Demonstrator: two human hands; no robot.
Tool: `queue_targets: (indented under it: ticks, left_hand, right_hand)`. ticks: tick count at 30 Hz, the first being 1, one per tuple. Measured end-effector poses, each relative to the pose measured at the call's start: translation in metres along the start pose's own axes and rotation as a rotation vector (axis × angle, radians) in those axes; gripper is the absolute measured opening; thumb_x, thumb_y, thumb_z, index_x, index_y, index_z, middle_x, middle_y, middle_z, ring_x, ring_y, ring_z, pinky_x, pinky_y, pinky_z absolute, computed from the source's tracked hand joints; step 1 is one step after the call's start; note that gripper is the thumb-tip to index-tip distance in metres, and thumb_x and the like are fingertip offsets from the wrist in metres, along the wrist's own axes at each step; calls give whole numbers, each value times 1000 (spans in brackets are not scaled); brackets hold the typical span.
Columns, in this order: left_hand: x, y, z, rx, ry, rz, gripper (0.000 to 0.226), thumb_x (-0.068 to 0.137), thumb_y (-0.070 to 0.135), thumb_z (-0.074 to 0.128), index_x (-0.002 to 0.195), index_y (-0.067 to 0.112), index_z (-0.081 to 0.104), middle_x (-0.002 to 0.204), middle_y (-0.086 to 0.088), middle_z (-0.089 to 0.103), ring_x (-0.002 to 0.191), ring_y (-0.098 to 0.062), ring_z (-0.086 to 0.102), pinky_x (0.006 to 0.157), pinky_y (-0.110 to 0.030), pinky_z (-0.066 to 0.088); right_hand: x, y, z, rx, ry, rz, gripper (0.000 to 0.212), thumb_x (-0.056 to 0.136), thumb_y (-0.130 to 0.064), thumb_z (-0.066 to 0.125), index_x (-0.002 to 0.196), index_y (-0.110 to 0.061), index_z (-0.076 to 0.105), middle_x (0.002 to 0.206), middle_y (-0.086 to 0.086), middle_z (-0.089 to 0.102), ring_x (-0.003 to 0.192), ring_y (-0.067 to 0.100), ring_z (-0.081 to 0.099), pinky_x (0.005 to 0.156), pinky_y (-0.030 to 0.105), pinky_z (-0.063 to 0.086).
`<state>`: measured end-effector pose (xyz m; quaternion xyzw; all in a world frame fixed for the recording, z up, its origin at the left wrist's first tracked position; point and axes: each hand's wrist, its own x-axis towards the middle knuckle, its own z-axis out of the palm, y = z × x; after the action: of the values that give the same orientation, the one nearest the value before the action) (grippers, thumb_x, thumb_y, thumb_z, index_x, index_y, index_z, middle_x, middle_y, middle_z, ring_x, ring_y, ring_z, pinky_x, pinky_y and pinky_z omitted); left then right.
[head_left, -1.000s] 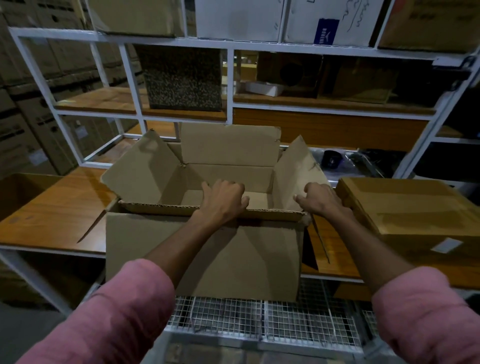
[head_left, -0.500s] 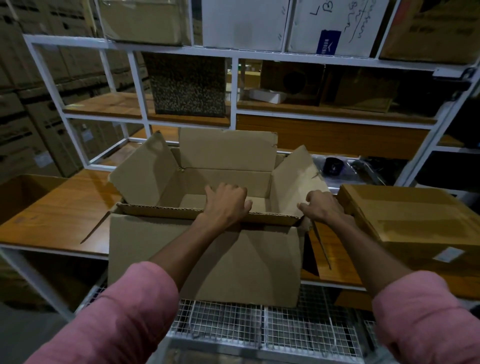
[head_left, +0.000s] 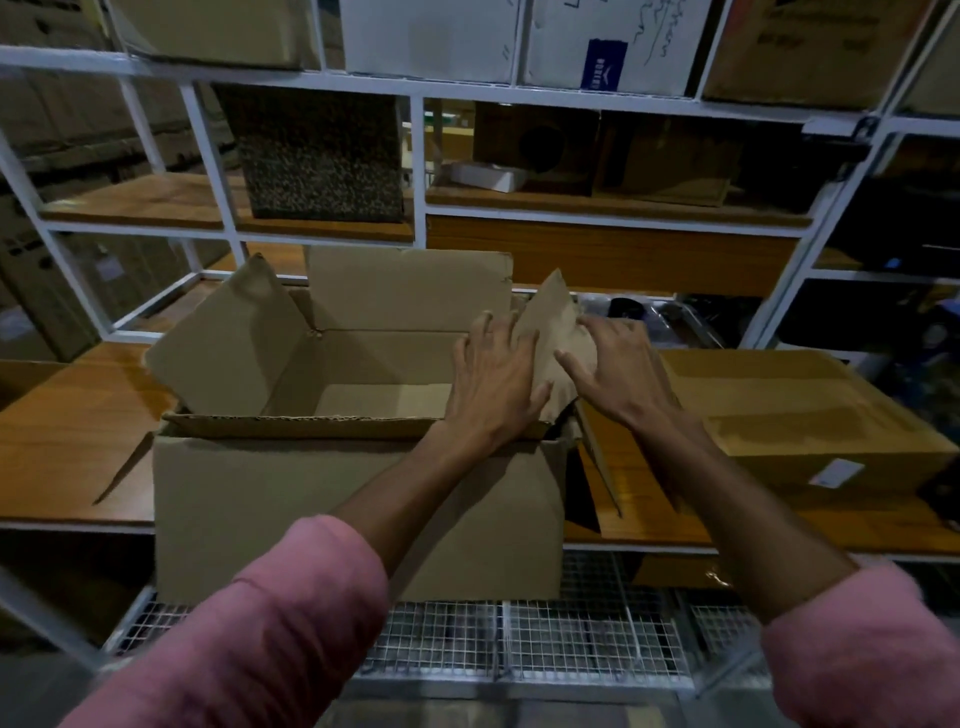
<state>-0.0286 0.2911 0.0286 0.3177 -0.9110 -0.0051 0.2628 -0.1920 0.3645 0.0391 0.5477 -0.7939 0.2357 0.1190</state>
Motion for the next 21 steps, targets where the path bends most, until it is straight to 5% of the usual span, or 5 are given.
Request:
queue_targets:
  ticks: [9, 16, 21]
  left_hand:
    - [40, 57, 39, -40, 24, 59, 71, 93, 49, 57, 151, 20, 28, 161, -13, 21, 148, -36, 14, 116, -55, 25]
    - [114, 164, 130, -72, -116, 79, 70, 96, 48, 56, 153, 20, 27, 165, -12, 14, 151, -35, 4, 119, -55, 13]
    - [168, 234, 223, -77, -299, -2, 72, 94, 55, 55, 150, 20, 29, 164, -13, 15, 150, -38, 10, 117, -57, 21]
  right_hand:
    - [-5, 72, -20, 96, 41, 47, 66, 96, -58, 50, 148, -18, 40, 148, 9, 47, 136, 28, 37, 106, 44, 37]
    - [10, 248, -13, 120, 5, 177, 67, 96, -60, 49, 149, -20, 38, 151, 9, 44, 139, 28, 38, 109, 48, 36]
    - [11, 388, -2, 104, -75, 380, 70, 95, -61, 48, 148, -17, 38, 148, 14, 46, 136, 36, 40, 109, 52, 36]
